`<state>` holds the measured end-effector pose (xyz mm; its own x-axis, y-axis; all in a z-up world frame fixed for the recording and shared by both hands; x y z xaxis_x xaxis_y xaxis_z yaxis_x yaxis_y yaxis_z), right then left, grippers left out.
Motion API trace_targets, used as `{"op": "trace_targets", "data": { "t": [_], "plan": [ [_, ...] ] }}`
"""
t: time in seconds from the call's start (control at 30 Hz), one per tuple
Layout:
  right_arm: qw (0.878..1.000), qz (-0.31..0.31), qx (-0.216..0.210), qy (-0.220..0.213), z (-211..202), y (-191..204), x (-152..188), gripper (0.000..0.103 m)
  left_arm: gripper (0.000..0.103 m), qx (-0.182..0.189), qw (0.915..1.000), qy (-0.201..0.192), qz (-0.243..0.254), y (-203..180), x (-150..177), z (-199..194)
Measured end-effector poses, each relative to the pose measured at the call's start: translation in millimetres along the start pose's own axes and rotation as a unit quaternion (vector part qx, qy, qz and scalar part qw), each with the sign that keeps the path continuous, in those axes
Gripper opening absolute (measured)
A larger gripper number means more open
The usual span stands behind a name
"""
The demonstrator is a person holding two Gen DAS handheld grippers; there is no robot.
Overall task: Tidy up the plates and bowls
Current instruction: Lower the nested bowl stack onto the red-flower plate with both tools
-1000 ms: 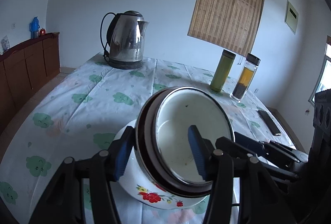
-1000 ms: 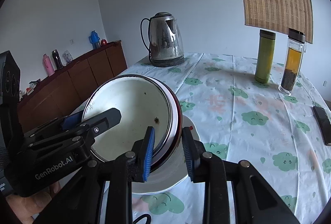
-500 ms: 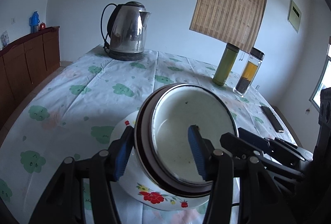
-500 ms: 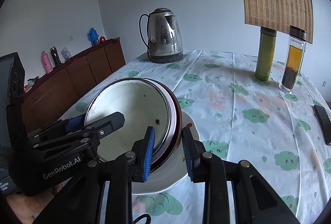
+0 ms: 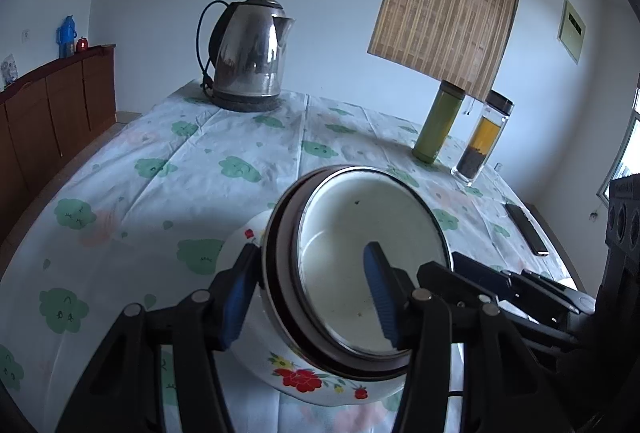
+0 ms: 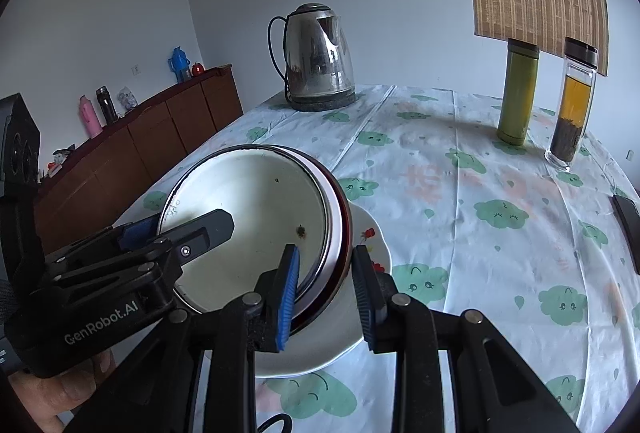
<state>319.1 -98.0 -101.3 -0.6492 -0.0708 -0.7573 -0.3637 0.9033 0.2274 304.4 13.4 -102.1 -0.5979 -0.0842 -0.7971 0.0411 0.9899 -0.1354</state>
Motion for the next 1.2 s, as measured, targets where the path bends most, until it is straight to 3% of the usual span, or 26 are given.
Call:
{"op": "trace_targets", "data": {
  "t": [0.63, 1.2],
  "plan": [
    [1.0, 0.002, 0.005, 0.008, 2, -2, 3, 0.029, 0.052, 0.025, 0.9992, 0.025, -0.019, 3, 8, 13],
    [1.0, 0.015, 0.006, -0.002, 8, -7, 1, 0.029, 0.052, 0.015, 0.9997, 0.021, -0.004, 2, 8, 17]
  ]
}}
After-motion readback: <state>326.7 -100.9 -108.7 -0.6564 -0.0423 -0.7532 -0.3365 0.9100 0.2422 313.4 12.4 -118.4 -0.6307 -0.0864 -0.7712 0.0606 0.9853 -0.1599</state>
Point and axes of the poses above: each gripper's, at about its wrist camera, not at the fingertips, and z roughly the way its jaws point, y to its left, x to its underside, the point moved 9 cm from there along z, roughly the way its jaws point, and after that the axes turned 8 degrees about z, right-handed, at the moved point
